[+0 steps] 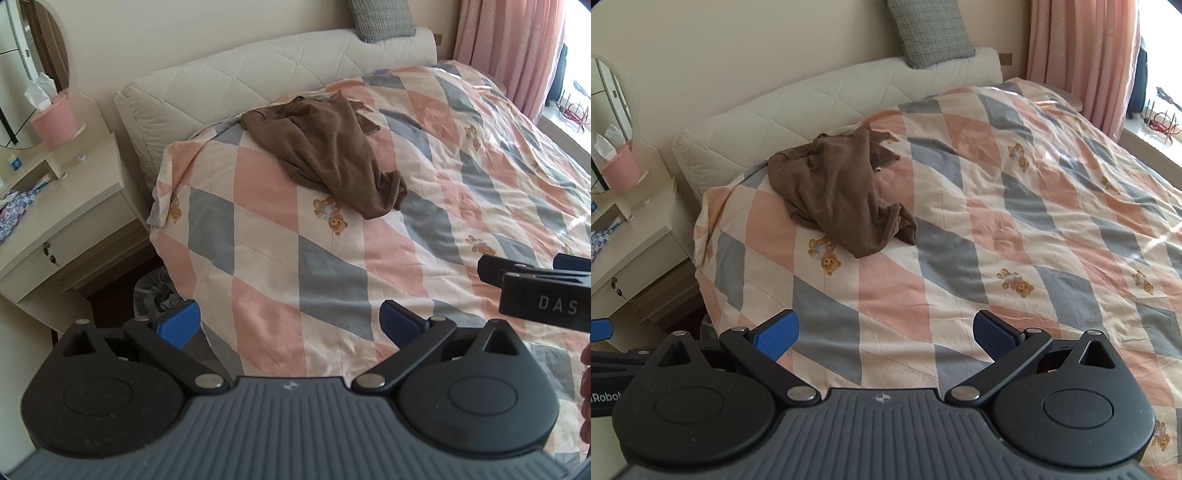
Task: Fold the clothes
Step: 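Move both grippers toward the crumpled brown shirt on the bed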
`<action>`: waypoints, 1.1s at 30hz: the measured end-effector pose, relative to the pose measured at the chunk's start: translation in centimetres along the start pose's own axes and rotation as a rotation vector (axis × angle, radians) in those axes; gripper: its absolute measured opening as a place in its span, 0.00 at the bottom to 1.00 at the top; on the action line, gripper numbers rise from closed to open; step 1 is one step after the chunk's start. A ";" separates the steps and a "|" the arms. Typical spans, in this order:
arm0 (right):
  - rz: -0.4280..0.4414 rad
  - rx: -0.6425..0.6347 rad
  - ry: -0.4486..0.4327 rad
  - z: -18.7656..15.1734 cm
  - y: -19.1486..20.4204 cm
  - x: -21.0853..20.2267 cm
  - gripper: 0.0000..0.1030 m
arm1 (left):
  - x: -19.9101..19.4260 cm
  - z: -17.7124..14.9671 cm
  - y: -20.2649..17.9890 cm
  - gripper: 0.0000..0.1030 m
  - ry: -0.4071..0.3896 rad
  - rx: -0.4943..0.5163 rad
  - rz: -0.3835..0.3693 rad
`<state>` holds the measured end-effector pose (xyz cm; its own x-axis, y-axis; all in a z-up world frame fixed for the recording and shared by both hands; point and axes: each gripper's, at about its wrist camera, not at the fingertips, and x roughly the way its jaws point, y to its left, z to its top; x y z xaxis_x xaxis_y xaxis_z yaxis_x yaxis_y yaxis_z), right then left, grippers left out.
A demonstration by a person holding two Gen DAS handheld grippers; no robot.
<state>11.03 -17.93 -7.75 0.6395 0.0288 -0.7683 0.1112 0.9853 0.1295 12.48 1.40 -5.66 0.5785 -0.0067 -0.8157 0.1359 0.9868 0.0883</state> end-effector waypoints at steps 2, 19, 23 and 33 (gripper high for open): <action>-0.007 0.008 0.014 0.4 0.2 1.0 1.00 | 1.3 0.8 0.4 0.99 0.014 0.009 -0.006; -0.098 0.060 0.105 5.3 1.4 9.1 1.00 | 10.8 8.6 2.7 0.99 0.062 0.113 -0.055; -0.108 0.071 0.130 6.2 1.8 11.2 1.00 | 13.6 10.3 3.8 0.99 0.116 0.122 -0.075; -0.062 0.164 0.190 7.4 1.7 18.2 1.00 | 20.3 13.7 6.1 0.99 0.160 0.139 -0.152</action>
<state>28.46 -16.99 -16.90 0.4754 0.0156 -0.8796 0.2773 0.9462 0.1667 36.10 5.03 -13.82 0.4101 -0.1166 -0.9045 0.3268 0.9447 0.0263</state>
